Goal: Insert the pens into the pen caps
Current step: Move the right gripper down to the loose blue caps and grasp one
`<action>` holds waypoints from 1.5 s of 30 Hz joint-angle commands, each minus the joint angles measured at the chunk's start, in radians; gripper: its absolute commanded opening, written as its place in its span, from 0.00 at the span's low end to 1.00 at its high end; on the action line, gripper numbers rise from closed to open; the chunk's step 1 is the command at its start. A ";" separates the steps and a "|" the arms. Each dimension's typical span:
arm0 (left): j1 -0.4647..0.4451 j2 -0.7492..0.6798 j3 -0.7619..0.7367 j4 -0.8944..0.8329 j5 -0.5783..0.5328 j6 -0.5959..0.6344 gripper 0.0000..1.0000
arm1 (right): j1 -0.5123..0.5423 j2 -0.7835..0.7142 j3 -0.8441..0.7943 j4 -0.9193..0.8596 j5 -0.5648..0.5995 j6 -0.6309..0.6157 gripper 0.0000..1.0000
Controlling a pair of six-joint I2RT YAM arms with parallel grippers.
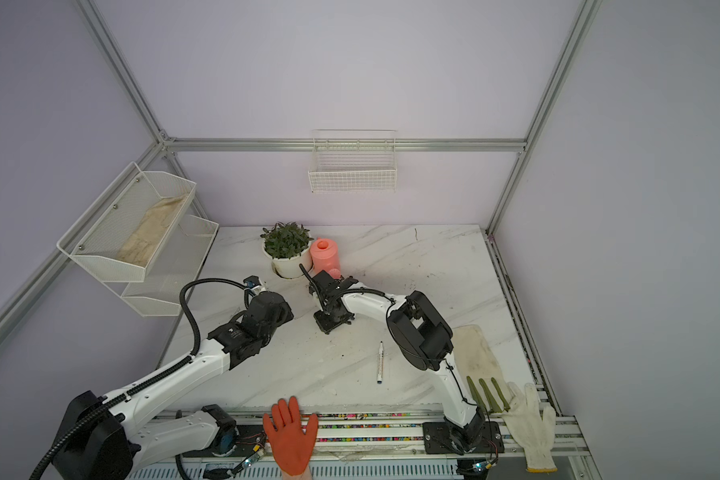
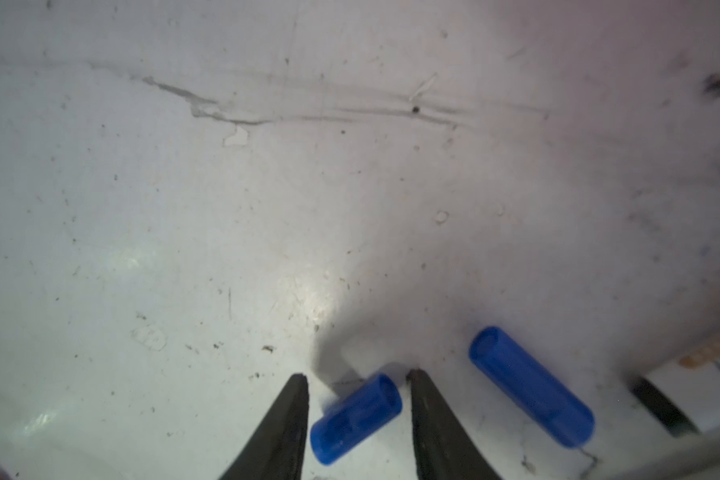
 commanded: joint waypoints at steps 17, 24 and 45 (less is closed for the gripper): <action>0.008 0.011 -0.029 0.023 0.015 0.009 0.00 | 0.071 0.032 -0.036 -0.116 0.241 -0.021 0.28; 0.008 0.029 -0.010 0.024 0.066 0.052 0.00 | 0.062 0.014 -0.021 -0.058 0.190 -0.023 0.06; -0.127 0.162 0.026 0.419 0.730 0.536 0.00 | -0.273 -0.638 -0.438 0.686 -0.243 0.189 0.00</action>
